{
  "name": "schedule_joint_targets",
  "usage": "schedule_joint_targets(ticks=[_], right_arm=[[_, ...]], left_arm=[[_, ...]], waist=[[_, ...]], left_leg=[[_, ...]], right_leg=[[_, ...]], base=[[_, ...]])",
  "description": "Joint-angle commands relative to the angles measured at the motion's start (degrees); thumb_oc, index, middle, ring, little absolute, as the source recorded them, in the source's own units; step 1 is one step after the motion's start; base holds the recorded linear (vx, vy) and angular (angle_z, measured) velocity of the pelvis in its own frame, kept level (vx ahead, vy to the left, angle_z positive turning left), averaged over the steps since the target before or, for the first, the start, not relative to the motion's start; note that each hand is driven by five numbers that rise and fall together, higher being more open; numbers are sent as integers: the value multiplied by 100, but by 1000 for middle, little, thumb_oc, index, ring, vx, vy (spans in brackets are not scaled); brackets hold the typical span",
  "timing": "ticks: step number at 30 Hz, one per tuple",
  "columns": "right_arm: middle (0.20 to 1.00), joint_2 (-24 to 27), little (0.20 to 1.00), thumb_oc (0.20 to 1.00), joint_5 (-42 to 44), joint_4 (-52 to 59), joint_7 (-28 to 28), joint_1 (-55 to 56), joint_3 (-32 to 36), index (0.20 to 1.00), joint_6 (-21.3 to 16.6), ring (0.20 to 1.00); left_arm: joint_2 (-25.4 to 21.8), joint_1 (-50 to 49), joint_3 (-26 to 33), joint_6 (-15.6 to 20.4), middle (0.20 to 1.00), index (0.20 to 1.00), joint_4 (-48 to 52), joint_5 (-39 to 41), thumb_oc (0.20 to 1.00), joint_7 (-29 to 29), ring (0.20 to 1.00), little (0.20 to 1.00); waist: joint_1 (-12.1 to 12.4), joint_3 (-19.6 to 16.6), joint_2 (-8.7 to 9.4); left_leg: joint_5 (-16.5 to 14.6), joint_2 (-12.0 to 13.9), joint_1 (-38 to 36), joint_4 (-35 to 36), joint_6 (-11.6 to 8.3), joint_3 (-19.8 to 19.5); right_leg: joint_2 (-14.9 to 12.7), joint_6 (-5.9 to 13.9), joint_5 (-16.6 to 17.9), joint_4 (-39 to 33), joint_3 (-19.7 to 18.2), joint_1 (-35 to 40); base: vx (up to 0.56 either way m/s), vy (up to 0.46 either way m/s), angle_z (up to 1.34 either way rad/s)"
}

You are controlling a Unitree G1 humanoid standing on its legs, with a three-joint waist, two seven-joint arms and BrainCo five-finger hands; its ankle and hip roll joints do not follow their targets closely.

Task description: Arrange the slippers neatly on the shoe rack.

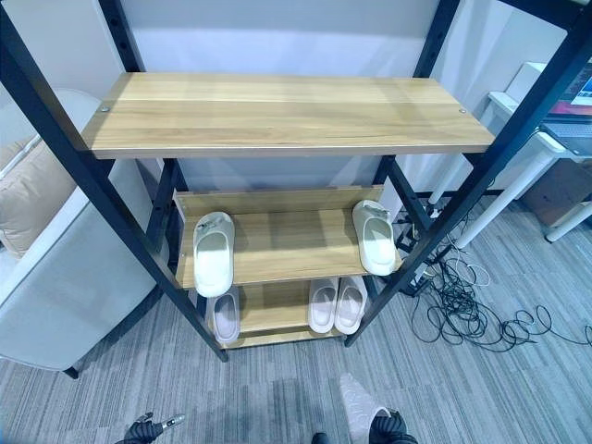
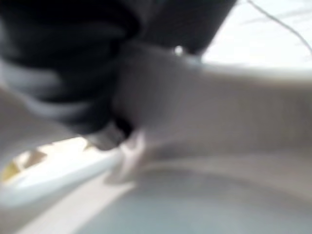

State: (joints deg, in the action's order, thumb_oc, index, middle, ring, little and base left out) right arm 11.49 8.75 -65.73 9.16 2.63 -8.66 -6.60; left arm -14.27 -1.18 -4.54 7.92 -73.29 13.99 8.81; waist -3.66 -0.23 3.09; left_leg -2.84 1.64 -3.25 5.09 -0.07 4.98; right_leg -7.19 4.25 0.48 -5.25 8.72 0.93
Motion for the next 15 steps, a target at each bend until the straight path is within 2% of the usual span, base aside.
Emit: schedule_joint_targets(ticks=[1,6,12,14,15], right_arm=[[200,281,200,200,2364,-441,-328,369,1063,200,-583,200],[200,395,200,200,2049,-246,-224,291,954,200,-599,200],[200,744,200,200,1547,882,21,-461,278,200,-752,200],[200,884,200,200,1431,1224,118,-665,89,200,-787,200],[200,884,200,200,1431,1224,118,-666,89,200,-787,200]], left_arm=[[262,47,-422,451,1000,1000,-504,-154,1000,-122,1000,1000],[125,58,-431,435,1000,1000,-452,-245,1000,-135,1000,1000],[-196,815,-452,663,1000,1000,36,466,1000,46,1000,1000],[-248,1011,-458,764,1000,1000,262,810,1000,86,1000,1000],[-248,1012,-458,764,1000,1000,262,810,1000,86,1000,1000]], waist=[[197,218,-44],[277,388,2],[439,1528,85],[475,1722,91],[465,1702,90]], left_leg=[[206,576,190,-403,-544,-485],[169,606,288,-552,-550,-617],[91,481,1671,-1658,-532,-937],[2,390,2238,-2129,-523,-1043],[15,386,2261,-2122,-521,-1051]], right_leg=[[-106,392,-84,527,-36,31],[-87,366,-223,818,112,-65],[-327,329,-430,2308,133,-1478],[-440,312,-559,2733,132,-1893],[-442,313,-549,2726,139,-1911]], base=[[26,-53,23],[-20,-37,17],[-323,8,13],[-178,21,27],[-141,28,24]])
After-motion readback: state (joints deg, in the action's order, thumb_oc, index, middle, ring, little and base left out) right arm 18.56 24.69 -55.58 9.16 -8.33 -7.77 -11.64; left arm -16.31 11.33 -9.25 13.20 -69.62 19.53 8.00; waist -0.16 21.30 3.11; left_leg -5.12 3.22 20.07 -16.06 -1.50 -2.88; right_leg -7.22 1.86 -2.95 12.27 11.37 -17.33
